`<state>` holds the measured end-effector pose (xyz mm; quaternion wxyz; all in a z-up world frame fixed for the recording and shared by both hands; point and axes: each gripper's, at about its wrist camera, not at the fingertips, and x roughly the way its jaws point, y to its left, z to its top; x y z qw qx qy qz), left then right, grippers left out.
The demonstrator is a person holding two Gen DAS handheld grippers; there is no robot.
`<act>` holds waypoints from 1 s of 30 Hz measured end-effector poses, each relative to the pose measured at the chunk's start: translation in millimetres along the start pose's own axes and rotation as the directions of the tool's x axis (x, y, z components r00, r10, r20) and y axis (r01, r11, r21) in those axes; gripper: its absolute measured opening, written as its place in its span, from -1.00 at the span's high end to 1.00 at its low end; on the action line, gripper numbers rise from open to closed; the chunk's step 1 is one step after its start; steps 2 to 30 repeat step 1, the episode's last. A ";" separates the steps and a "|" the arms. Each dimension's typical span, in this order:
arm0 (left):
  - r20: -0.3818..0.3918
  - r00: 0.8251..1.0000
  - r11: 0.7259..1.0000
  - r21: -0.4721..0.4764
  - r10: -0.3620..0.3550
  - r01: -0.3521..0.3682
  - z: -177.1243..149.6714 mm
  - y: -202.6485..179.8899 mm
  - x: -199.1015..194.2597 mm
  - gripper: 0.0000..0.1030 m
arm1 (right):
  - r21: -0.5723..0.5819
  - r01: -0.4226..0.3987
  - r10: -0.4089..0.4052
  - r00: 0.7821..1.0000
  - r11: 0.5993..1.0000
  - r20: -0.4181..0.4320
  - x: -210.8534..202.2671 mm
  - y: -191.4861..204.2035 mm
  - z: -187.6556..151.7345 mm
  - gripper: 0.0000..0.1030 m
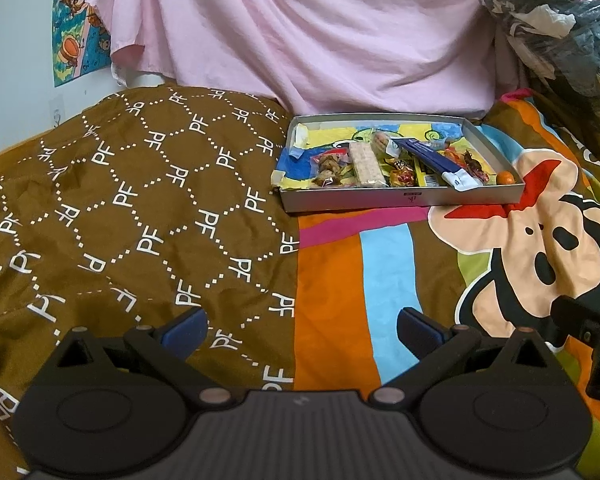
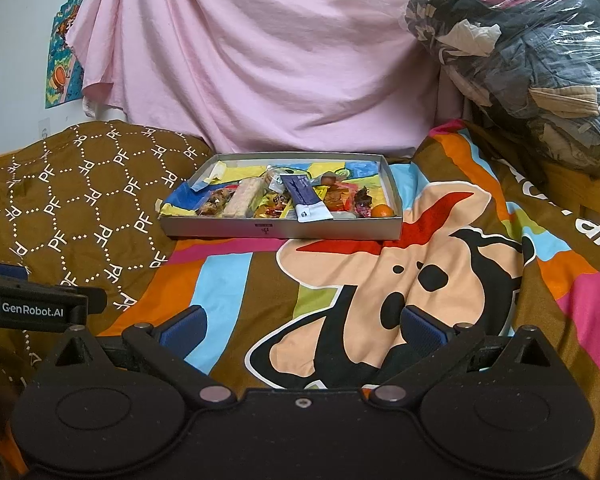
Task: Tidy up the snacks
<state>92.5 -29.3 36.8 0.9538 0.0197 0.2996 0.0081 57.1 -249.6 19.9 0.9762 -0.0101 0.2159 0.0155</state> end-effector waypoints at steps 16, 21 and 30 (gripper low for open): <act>-0.002 1.000 1.000 -0.001 -0.001 0.001 -0.1 0.2 0.1 -0.99 | -0.001 0.000 0.000 1.000 1.000 0.000 -0.1 -0.4 -0.3 -0.99; -0.002 1.000 1.000 -0.001 -0.001 0.001 -0.1 0.2 0.1 -0.99 | -0.001 0.000 0.000 1.000 1.000 0.000 -0.1 -0.4 -0.3 -0.99; -0.002 1.000 1.000 -0.001 -0.001 0.001 -0.1 0.2 0.1 -0.99 | -0.001 0.000 0.000 1.000 1.000 0.000 -0.1 -0.4 -0.3 -0.99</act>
